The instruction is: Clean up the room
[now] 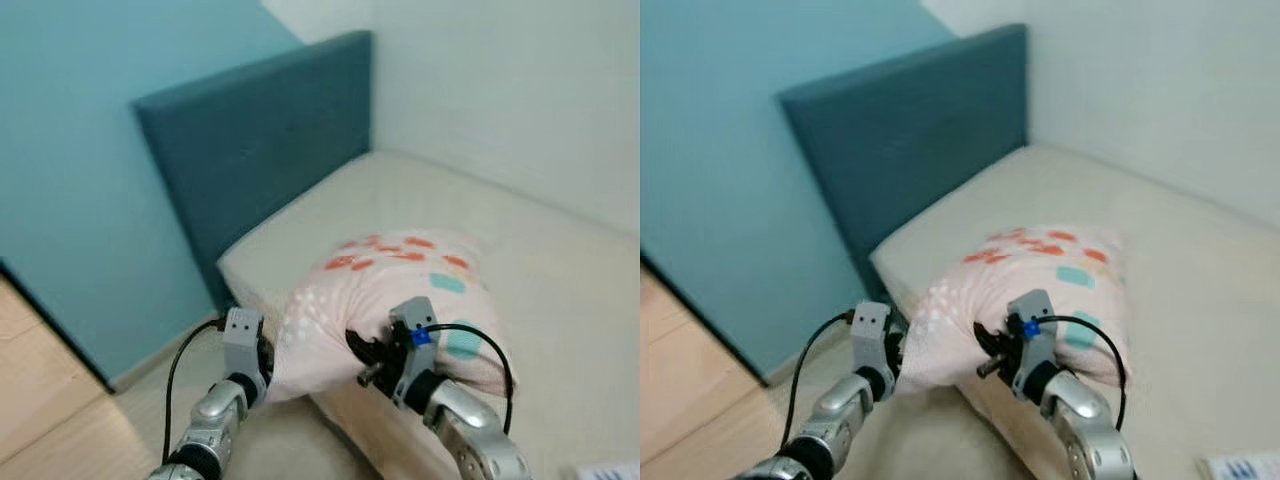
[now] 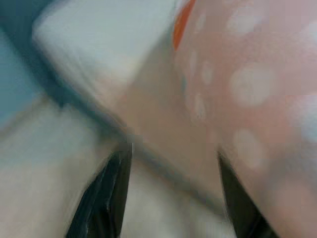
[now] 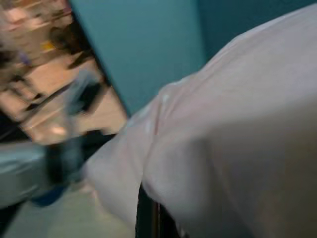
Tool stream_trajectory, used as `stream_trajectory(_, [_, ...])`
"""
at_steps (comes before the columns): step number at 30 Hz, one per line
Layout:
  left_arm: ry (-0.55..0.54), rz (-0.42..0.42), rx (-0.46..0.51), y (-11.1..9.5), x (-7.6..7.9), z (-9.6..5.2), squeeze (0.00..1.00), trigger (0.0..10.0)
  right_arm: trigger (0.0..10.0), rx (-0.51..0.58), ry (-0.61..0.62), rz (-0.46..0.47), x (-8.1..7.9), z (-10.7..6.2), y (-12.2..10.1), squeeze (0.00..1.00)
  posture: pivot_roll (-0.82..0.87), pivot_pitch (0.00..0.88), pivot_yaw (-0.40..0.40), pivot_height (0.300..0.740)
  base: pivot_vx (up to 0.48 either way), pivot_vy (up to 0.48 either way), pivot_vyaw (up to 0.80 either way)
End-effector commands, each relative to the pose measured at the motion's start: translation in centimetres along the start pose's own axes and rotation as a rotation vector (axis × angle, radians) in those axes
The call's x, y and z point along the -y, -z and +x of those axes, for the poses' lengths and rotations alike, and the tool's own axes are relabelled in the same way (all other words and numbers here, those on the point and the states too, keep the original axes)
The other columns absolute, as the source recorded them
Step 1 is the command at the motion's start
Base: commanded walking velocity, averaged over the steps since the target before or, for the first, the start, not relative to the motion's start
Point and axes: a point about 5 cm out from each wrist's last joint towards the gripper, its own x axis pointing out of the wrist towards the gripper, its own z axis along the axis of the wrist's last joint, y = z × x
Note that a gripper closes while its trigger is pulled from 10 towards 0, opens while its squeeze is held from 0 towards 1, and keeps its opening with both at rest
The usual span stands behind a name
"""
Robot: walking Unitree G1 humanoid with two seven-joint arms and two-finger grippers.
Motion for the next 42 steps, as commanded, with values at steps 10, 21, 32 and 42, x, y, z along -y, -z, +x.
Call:
stream_trajectory(10, [0.057, 0.014, 0.034, -0.9, 1.8, 0.9, 0.0, 10.0, 10.0, 0.027, -0.028, -0.044, 0.1, 0.4, -1.6, 0.0, -0.12, 0.028, 0.051, 0.74, 0.34, 0.0, 0.31])
stream_trajectory(21, [0.107, 0.028, 0.046, -1.3, 2.3, 1.2, 0.0, 10.0, 10.0, 0.137, 0.288, -0.006, 4.2, -0.1, -3.8, 0.0, -0.12, 0.023, 0.054, 0.74, 0.359, 0.0, 0.0])
stream_trajectory(32, [0.128, 0.034, 0.05, -1.1, 2.8, 1.1, 0.0, 10.0, 10.0, 0.168, 0.352, 0.002, 5.1, -0.5, -4.7, 0.0, -0.12, 0.027, 0.048, 0.74, 0.36, 0.0, 0.0])
stream_trajectory(42, [0.131, 0.035, 0.051, -1.1, 2.9, 1.1, 0.0, 10.0, 10.0, 0.167, 0.341, 0.0, 5.0, -0.3, -5.1, 0.0, -0.12, 0.026, 0.046, 0.74, 0.359, 0.0, 0.0])
